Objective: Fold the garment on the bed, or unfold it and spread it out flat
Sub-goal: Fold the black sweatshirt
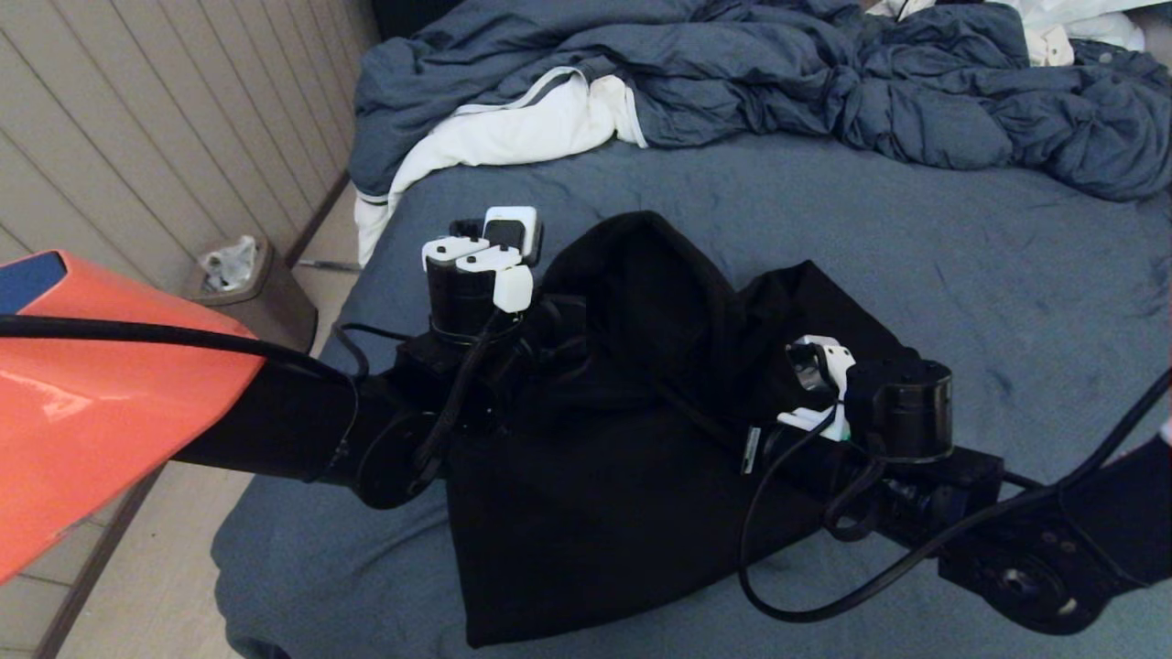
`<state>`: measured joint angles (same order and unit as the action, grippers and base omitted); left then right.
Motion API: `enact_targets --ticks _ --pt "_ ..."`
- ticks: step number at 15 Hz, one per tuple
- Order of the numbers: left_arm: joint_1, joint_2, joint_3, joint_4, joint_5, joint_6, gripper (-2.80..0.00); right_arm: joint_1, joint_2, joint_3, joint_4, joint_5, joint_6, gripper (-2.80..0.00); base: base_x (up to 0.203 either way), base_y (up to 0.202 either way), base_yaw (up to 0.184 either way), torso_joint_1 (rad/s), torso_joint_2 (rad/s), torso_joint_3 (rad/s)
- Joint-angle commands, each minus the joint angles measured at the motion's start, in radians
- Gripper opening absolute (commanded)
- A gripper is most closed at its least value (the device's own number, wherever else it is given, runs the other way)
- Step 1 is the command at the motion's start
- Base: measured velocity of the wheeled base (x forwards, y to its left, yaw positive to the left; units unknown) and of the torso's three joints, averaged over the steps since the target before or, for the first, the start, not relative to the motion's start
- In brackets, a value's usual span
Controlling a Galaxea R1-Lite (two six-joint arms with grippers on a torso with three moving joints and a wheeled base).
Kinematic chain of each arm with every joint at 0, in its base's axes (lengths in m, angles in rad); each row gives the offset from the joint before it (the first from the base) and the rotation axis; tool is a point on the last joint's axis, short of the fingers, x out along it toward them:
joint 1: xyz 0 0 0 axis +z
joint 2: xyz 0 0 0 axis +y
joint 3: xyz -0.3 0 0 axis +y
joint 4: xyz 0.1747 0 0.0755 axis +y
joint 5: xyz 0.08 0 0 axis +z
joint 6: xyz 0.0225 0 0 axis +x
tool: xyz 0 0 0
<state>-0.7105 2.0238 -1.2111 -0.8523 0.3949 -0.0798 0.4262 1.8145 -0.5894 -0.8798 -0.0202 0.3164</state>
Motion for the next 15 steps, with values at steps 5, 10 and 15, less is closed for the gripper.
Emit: enact_targets --ticks 5,10,15 --pt "0.009 0.058 -0.006 -0.018 0.004 -0.002 -2.8 0.003 0.017 0.018 -0.037 -0.001 0.001 -2.8 0.0 0.0 0.0 0.0 0.0 0.0" --pt "0.009 0.062 0.008 0.005 0.009 -0.006 0.0 0.003 0.028 0.021 -0.051 -0.001 0.001 -2.8 0.0 0.0 0.0 0.0 0.0 0.0" --pt "0.003 0.028 0.053 -0.005 0.002 -0.006 0.0 0.005 0.029 0.023 -0.052 -0.001 0.001 -2.8 0.0 0.0 0.0 0.0 0.0 0.0"
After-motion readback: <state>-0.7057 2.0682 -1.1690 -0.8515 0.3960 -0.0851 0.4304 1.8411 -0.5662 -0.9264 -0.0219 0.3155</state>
